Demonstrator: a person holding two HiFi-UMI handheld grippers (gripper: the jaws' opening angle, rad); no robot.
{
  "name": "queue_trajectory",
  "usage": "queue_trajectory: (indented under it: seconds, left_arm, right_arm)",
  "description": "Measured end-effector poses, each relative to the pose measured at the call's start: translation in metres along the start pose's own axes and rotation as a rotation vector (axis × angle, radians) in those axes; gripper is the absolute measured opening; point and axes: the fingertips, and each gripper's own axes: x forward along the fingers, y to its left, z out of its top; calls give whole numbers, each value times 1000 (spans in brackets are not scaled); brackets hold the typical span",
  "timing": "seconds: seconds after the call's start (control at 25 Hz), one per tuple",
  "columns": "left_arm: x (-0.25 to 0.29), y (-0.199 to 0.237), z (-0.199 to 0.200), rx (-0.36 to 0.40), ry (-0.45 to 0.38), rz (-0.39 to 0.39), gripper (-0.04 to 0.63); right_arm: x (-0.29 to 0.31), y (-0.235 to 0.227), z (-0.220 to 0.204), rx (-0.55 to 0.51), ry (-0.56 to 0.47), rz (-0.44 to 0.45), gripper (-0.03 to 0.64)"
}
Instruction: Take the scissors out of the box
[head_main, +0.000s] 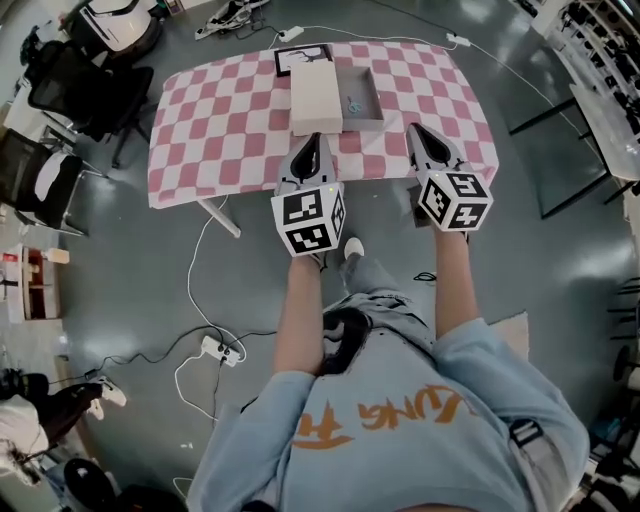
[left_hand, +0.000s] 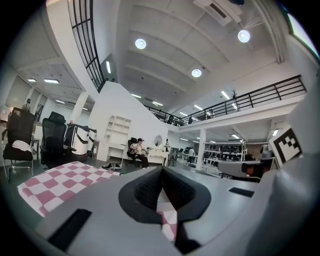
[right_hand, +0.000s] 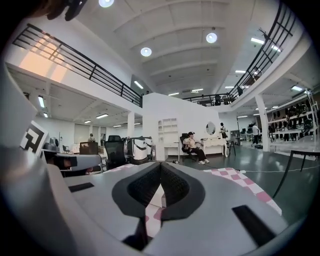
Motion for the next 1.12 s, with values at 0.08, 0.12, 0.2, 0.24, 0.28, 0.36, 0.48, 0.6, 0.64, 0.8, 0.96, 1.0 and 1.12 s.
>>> queue_trajectory:
  seconds: [0.08, 0.12, 0.2, 0.24, 0.28, 0.36, 0.48, 0.6, 0.64, 0.8, 0.96, 1.0, 1.12]
  left_arm:
    - [18, 1, -5, 13, 26, 4, 20]
    - [27, 2, -9, 19, 42, 6, 20]
    - [48, 7, -18, 23, 78, 15, 20]
    - [59, 11, -23, 22, 95, 22, 20]
    - [71, 15, -26, 22, 110, 30, 20]
    - [97, 21, -29, 19, 129, 43, 20]
    - [137, 20, -33, 25, 163, 42, 20]
    - [170, 19, -39, 37, 204, 42, 20]
    - [181, 19, -39, 44, 210, 44, 20]
    - [216, 20, -37, 54, 216, 56, 20]
    - [237, 18, -35, 67, 218, 64, 20]
    - [240, 18, -37, 72, 224, 65, 20]
    - [248, 22, -40, 74, 234, 81, 20]
  right_arm:
    - [17, -13, -6, 34, 11, 1, -3]
    - [26, -19, -9, 51, 17, 0, -3]
    - [46, -31, -16, 78, 32, 3, -3]
    - [56, -36, -20, 87, 41, 7, -3]
    - [66, -42, -23, 96, 50, 10, -3]
    - [89, -60, -26, 111, 65, 10, -3]
    - [122, -96, -23, 137, 81, -9, -3]
    - [148, -122, -23, 166, 93, -15, -3]
    - [158, -128, -22, 170, 93, -10, -3]
    - [189, -145, -20, 184, 92, 19, -3]
    - [210, -151, -18, 185, 85, 51, -3]
    - [212, -153, -20, 187, 88, 54, -3]
    - [215, -160, -26, 192, 92, 56, -3]
